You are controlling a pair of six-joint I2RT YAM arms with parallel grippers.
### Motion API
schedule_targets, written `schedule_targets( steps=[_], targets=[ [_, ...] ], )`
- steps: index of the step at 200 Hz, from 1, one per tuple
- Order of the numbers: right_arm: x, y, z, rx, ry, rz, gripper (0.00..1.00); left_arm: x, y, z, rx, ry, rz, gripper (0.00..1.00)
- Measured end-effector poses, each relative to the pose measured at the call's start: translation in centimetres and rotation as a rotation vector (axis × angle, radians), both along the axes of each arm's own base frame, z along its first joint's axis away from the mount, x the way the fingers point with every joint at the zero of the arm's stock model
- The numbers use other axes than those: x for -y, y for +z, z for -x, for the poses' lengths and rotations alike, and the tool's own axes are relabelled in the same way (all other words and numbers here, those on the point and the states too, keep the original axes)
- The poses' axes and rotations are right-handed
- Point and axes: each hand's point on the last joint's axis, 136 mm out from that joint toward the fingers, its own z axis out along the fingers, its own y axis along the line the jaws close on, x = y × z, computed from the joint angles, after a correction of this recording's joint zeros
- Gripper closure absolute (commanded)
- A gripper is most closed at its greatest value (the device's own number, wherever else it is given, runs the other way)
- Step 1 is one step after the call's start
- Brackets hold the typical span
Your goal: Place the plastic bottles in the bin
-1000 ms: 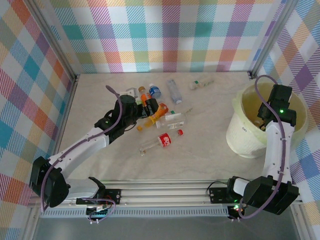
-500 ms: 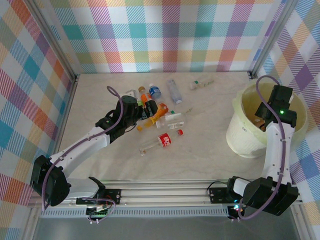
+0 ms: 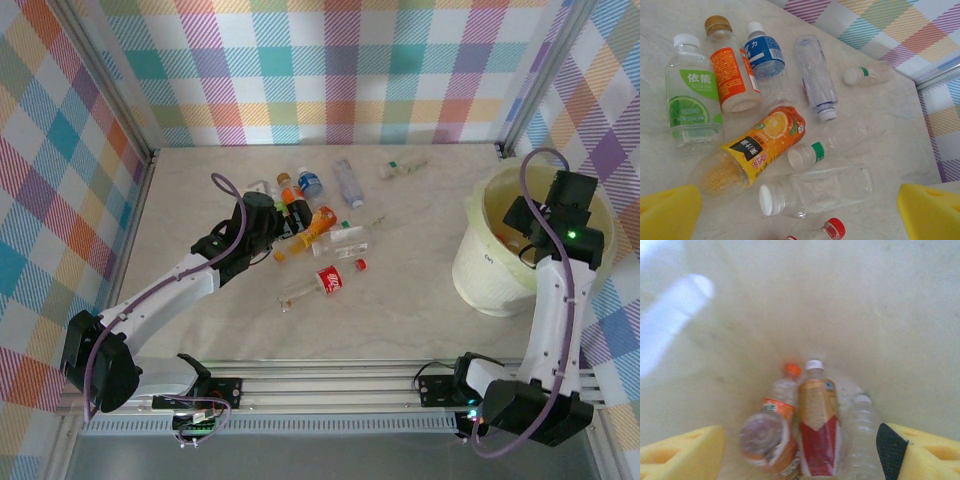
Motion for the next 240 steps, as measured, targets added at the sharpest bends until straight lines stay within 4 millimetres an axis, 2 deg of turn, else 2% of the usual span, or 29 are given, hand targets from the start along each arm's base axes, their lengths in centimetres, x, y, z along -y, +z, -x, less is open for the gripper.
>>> schedule_targets(
  steps=[20, 45, 82, 107, 153, 168, 185, 213, 240],
  targets=[
    [-2.1, 2.8, 0.0, 0.088, 0.07, -0.031, 0.18, -0.2, -0.1, 0.0, -0.002, 0.012, -0.002, 0.0],
    [-6.3, 5.3, -0.4, 0.179, 0.222, -0.078, 0.17, -0.5, -0.1, -0.2, -0.003, 0.035, 0.001, 0.0],
    [-12.6, 7.0, -1.3, 0.237, 0.444, -0.172, 0.17, -1.0, -0.4, -0.2, -0.009, 0.051, -0.004, 0.0],
    [-17.3, 7.2, -2.6, 0.239, 0.599, -0.225, 0.16, -1.4, -1.2, 0.2, -0.023, 0.061, -0.015, 0.0],
    [-25.3, 5.8, -4.8, 0.207, 0.836, -0.299, 0.14, -2.8, -1.4, 1.0, -0.03, 0.094, -0.011, 0.0],
    [-27.7, 4.6, -5.2, 0.192, 0.927, -0.286, 0.14, -3.1, -1.3, 1.2, -0.026, 0.101, -0.007, 0.0],
    [-30.2, 2.4, -5.2, 0.163, 1.056, -0.233, 0.14, -3.5, -1.2, 1.6, -0.028, 0.107, -0.007, 0.0],
    [-32.7, -1.7, -5.0, 0.096, 1.265, -0.129, 0.12, -4.2, -1.4, 2.1, -0.025, 0.12, -0.01, 0.0],
    [-33.8, -4.1, -5.3, 0.065, 1.42, -0.033, 0.12, -5.0, -1.4, 2.9, -0.024, 0.141, -0.005, 0.0]
  ],
)
